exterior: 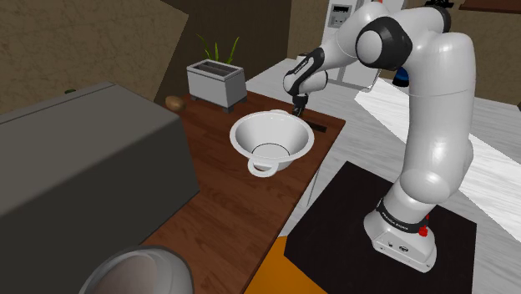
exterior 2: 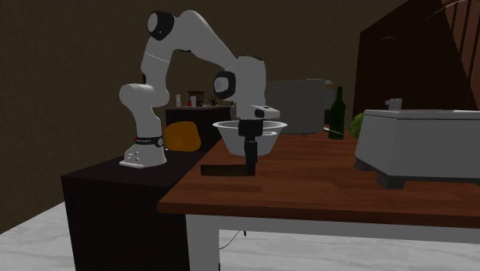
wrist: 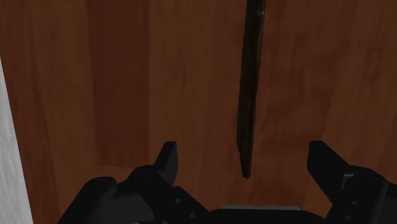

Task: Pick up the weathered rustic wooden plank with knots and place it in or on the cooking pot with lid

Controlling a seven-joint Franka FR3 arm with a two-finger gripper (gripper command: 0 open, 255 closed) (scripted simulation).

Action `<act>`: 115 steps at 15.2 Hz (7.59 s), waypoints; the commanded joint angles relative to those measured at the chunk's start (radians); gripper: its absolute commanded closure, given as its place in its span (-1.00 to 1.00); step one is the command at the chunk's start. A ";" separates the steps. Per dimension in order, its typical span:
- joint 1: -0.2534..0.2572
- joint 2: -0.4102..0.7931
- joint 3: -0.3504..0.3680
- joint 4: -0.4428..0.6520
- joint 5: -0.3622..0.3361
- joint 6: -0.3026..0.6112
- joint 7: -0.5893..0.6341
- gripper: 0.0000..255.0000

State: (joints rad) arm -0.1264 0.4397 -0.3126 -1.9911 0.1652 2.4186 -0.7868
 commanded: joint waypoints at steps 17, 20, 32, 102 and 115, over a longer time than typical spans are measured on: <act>-0.001 0.008 0.002 0.002 0.003 0.006 -0.001 1.00; 0.005 -0.021 -0.006 0.005 -0.010 -0.025 0.007 1.00; 0.023 -0.123 -0.030 0.038 -0.057 -0.154 0.036 1.00; 0.380 -0.373 0.178 -0.256 -0.814 -0.479 1.427 -1.00; 0.381 -0.390 0.180 -0.248 -0.810 -0.500 1.414 1.00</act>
State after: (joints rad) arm 0.2506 0.0496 -0.1382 -2.2346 -0.6641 1.9027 0.6319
